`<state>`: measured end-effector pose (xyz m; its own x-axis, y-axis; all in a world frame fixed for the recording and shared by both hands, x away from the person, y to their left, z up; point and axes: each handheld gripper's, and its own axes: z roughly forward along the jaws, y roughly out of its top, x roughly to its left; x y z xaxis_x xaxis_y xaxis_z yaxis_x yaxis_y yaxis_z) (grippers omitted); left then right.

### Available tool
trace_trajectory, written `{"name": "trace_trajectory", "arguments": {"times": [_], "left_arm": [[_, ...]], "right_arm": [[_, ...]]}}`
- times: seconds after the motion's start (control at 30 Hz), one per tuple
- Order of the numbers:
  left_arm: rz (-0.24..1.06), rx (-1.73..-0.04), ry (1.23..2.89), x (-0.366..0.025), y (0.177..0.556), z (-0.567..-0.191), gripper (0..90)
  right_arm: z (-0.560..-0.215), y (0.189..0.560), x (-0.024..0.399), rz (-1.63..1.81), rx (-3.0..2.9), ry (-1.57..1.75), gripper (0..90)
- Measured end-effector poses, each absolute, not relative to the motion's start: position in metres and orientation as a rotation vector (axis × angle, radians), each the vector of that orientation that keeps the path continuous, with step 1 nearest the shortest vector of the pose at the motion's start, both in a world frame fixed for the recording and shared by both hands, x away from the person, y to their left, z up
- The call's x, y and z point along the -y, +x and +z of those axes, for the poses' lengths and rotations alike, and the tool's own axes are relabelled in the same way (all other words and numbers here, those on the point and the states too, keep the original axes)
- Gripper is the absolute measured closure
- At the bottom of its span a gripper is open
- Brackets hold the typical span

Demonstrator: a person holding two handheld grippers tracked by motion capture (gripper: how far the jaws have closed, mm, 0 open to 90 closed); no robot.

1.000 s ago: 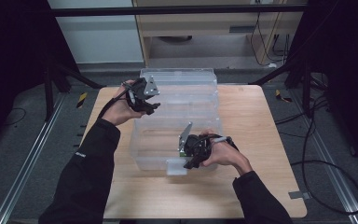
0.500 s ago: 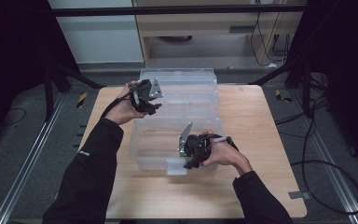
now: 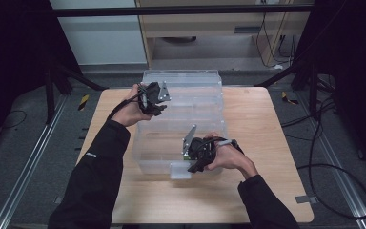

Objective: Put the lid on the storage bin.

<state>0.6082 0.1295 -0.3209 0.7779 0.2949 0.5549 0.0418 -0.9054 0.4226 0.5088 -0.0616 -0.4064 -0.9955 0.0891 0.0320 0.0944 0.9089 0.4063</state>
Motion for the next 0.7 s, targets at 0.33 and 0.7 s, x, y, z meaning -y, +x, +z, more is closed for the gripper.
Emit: {"name": "trace_trajectory", "arguments": {"times": [0.33,0.7], "left_arm": [[0.919,-0.240,2.593,-0.1288,0.6119,-0.3208,66.4],[0.907,-0.215,2.619,-0.1251,0.6149,-0.3210,69.5]], "right_arm": [[-0.4066,0.5096,0.0613,-0.655,3.057,-0.141,66.3],[-0.4064,0.5088,0.0608,-0.650,3.063,-0.147,66.4]]}}
